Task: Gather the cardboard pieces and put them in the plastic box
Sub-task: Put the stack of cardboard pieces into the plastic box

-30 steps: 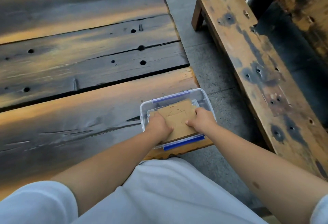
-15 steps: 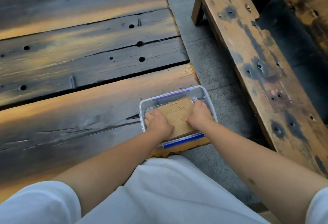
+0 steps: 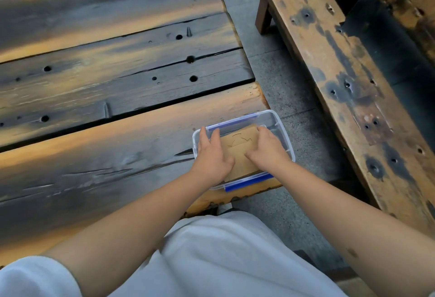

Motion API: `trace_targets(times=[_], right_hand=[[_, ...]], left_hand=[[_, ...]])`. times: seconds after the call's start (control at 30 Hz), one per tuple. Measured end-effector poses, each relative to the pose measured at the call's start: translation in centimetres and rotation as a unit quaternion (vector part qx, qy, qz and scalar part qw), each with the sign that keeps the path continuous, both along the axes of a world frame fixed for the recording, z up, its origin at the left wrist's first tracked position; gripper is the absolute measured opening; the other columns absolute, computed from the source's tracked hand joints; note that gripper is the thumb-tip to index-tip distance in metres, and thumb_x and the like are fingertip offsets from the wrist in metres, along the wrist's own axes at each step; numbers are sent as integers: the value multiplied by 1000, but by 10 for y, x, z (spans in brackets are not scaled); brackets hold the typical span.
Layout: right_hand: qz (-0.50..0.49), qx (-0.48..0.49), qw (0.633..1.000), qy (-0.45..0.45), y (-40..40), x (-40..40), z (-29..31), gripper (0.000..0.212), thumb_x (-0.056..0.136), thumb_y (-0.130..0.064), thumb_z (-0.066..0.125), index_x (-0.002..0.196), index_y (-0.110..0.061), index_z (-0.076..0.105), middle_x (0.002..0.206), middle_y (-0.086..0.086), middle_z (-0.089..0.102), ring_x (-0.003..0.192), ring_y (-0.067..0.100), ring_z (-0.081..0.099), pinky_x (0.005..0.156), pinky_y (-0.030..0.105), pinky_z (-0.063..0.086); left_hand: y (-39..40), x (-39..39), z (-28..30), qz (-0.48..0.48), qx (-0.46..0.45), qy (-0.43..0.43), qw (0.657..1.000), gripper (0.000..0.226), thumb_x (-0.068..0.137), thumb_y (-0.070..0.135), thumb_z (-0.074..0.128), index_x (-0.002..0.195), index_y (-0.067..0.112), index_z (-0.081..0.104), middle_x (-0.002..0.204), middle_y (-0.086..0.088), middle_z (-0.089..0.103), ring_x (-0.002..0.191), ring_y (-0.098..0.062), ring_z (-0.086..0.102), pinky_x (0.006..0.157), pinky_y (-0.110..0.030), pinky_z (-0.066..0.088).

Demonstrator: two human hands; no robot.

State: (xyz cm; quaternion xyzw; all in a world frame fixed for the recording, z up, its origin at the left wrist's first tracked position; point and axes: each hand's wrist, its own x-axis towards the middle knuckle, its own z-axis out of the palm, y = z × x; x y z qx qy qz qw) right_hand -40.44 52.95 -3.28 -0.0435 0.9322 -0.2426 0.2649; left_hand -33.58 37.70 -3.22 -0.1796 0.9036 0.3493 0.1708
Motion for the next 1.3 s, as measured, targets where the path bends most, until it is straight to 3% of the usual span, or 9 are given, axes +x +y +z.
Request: trace_targets(times=[0.13, 0.27, 0.5, 0.67, 0.9, 1.3], right_hand=[[87, 13, 993, 75, -3, 11, 9, 87, 80, -53, 64, 148, -18, 23, 159, 6, 21, 146, 25, 17, 116, 42, 21], [134, 60, 981, 126, -13, 26, 24, 90, 78, -70, 51, 150, -25, 19, 163, 4, 9, 147, 25, 10, 116, 45, 16], [150, 150, 964, 158, -41, 60, 52, 102, 70, -87, 20, 153, -31, 2, 162, 2, -11, 148, 26, -7, 116, 52, 7], [142, 196, 952, 186, -62, 89, 67, 115, 58, -97, 12, 152, -32, -5, 161, 3, -18, 147, 32, -13, 113, 58, 7], [126, 196, 948, 216, -86, 108, 71, 115, 56, -100, 11, 151, -36, -5, 162, 2, -14, 147, 34, -11, 111, 63, 6], [125, 209, 939, 244, -114, 124, 77, 120, 50, -103, 10, 150, -39, -9, 161, 0, -16, 147, 33, -12, 109, 66, 5]], left_hand=[[-23, 11, 22, -58, -56, 62, 995, 75, 85, 47, 56, 145, 24, 18, 159, -8, -3, 145, -30, 3, 114, -47, 21], [-49, 22, 44, -108, -160, 73, 979, 77, 80, 66, 40, 145, 28, 23, 160, -10, 5, 145, -31, 6, 113, -54, 21], [-98, 45, 67, -177, -276, 90, 940, 87, 74, 83, 18, 148, 37, 14, 161, -7, -1, 146, -29, -4, 110, -62, 17], [-126, 65, 81, -181, -299, 85, 933, 96, 68, 90, 9, 149, 39, 2, 161, -5, -7, 146, -31, -8, 106, -66, 19], [-154, 89, 97, -168, -297, 87, 936, 101, 64, 93, 6, 149, 39, -3, 161, -5, -12, 145, -33, -11, 106, -69, 15], [-190, 111, 108, -152, -299, 123, 934, 107, 59, 96, 10, 149, 39, -4, 161, -3, -13, 145, -33, -11, 105, -70, 12]])
